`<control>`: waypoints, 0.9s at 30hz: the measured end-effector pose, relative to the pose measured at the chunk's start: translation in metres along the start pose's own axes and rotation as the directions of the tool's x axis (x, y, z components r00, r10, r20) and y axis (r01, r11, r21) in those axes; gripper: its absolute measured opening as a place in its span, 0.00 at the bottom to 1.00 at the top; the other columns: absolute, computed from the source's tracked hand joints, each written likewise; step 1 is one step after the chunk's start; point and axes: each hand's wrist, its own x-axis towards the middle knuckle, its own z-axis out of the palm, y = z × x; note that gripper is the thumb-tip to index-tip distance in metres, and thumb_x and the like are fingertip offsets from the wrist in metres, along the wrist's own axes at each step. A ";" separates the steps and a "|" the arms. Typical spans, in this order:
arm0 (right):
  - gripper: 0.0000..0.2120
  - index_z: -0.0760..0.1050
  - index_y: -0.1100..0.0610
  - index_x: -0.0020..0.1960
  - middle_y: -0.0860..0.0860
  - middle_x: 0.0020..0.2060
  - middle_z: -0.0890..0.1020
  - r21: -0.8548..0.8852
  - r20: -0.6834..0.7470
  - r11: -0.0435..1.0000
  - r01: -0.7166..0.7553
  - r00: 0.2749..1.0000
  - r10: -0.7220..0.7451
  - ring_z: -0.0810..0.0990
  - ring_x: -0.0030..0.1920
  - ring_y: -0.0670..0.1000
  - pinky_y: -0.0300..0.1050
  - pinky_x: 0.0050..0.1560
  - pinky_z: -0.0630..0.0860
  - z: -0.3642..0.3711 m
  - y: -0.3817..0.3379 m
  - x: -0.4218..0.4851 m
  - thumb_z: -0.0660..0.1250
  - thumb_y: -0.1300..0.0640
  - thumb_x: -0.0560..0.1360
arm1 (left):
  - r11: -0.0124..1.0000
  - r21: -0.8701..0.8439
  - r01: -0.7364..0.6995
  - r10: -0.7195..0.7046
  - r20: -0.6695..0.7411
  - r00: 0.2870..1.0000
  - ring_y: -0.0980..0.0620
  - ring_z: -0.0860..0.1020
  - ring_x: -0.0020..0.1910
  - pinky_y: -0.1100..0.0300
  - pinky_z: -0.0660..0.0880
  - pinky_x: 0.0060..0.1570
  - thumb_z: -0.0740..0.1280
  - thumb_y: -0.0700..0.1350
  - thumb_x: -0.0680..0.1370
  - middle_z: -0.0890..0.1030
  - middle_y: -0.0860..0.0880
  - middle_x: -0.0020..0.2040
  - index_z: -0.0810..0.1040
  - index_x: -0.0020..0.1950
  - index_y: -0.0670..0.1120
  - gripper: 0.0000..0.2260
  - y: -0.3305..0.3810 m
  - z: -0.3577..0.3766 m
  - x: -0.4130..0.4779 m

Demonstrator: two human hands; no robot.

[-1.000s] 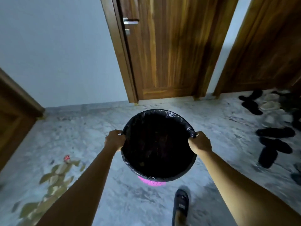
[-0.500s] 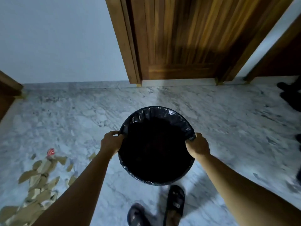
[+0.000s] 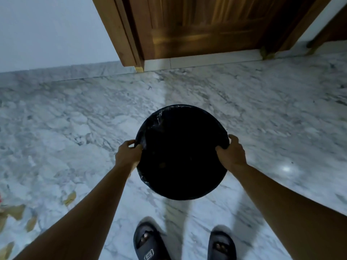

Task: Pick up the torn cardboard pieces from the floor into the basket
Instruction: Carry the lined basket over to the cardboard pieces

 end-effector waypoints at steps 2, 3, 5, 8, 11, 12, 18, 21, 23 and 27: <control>0.36 0.52 0.52 0.80 0.62 0.68 0.72 -0.025 0.021 1.000 0.004 1.000 -0.003 0.74 0.64 0.64 0.59 0.62 0.75 0.006 0.005 0.008 0.66 0.52 0.77 | 0.999 0.034 -0.005 0.004 0.037 0.999 0.43 0.81 0.54 0.47 0.79 0.57 0.67 0.52 0.71 0.81 0.46 0.59 0.73 0.68 0.51 0.25 -0.003 0.008 0.008; 0.36 0.53 0.52 0.79 0.62 0.67 0.72 -0.042 0.035 0.999 0.013 0.999 -0.011 0.74 0.64 0.64 0.58 0.62 0.75 0.007 0.005 0.009 0.66 0.53 0.76 | 0.999 0.043 -0.003 0.001 0.050 0.999 0.43 0.80 0.57 0.47 0.78 0.59 0.68 0.53 0.71 0.80 0.46 0.61 0.72 0.70 0.50 0.27 -0.004 0.009 0.010; 0.36 0.54 0.53 0.79 0.61 0.66 0.73 -0.070 0.057 0.997 0.034 0.998 -0.030 0.75 0.63 0.64 0.58 0.61 0.75 0.007 0.004 0.006 0.66 0.52 0.76 | 0.999 0.041 0.007 -0.010 0.060 0.998 0.43 0.78 0.60 0.47 0.75 0.62 0.69 0.53 0.72 0.78 0.44 0.65 0.68 0.74 0.50 0.30 -0.003 0.009 0.010; 0.39 0.51 0.52 0.80 0.61 0.70 0.69 -0.126 0.061 0.990 0.055 0.997 -0.047 0.72 0.66 0.65 0.61 0.63 0.74 -0.001 -0.007 -0.007 0.67 0.51 0.75 | 0.998 0.067 -0.009 0.006 0.048 0.999 0.43 0.73 0.68 0.47 0.70 0.68 0.69 0.53 0.75 0.71 0.43 0.72 0.63 0.77 0.50 0.31 0.005 0.000 0.000; 0.39 0.53 0.51 0.79 0.60 0.70 0.68 -0.180 0.112 0.975 0.131 0.987 -0.112 0.72 0.65 0.65 0.62 0.62 0.75 -0.019 -0.032 -0.039 0.65 0.47 0.72 | 0.994 0.096 -0.049 0.047 0.028 0.999 0.44 0.70 0.71 0.47 0.68 0.70 0.68 0.53 0.77 0.69 0.44 0.74 0.64 0.76 0.51 0.30 0.020 -0.020 -0.031; 0.39 0.54 0.50 0.79 0.59 0.70 0.69 -0.192 0.142 0.967 0.168 0.980 -0.142 0.73 0.65 0.64 0.61 0.61 0.76 -0.027 -0.044 -0.052 0.65 0.47 0.71 | 0.993 0.104 -0.062 0.061 0.018 0.998 0.44 0.70 0.71 0.47 0.67 0.70 0.67 0.53 0.77 0.69 0.44 0.74 0.64 0.76 0.51 0.29 0.028 -0.030 -0.046; 0.36 0.59 0.51 0.78 0.57 0.70 0.71 -0.349 0.341 0.798 0.491 0.860 -0.380 0.72 0.69 0.61 0.57 0.65 0.73 -0.092 -0.150 -0.180 0.64 0.46 0.72 | 0.978 0.172 -0.122 0.131 -0.044 0.990 0.44 0.69 0.71 0.54 0.65 0.69 0.65 0.53 0.79 0.69 0.44 0.73 0.64 0.76 0.51 0.27 0.080 -0.131 -0.182; 0.33 0.56 0.52 0.79 0.56 0.75 0.66 -0.384 0.450 0.657 0.648 0.753 -0.480 0.68 0.72 0.58 0.53 0.69 0.69 -0.117 -0.202 -0.272 0.64 0.50 0.77 | 0.977 0.165 -0.133 0.151 -0.106 0.983 0.44 0.70 0.70 0.55 0.65 0.68 0.65 0.52 0.79 0.71 0.43 0.72 0.65 0.76 0.50 0.25 0.088 -0.194 -0.263; 0.31 0.56 0.51 0.79 0.55 0.75 0.65 -0.383 0.528 0.546 0.745 0.661 -0.532 0.70 0.70 0.57 0.50 0.64 0.71 -0.125 -0.228 -0.329 0.63 0.50 0.79 | 0.977 0.156 -0.147 0.172 -0.158 0.972 0.44 0.69 0.71 0.55 0.64 0.69 0.65 0.52 0.79 0.71 0.43 0.71 0.65 0.75 0.50 0.25 0.084 -0.234 -0.313; 0.29 0.57 0.48 0.78 0.56 0.72 0.66 -0.332 0.645 0.371 0.867 0.496 -0.581 0.75 0.63 0.58 0.51 0.57 0.76 -0.119 -0.259 -0.433 0.63 0.48 0.80 | 0.989 0.101 -0.112 0.135 -0.268 0.954 0.42 0.71 0.69 0.53 0.67 0.67 0.66 0.52 0.78 0.72 0.42 0.70 0.67 0.74 0.49 0.25 0.052 -0.303 -0.404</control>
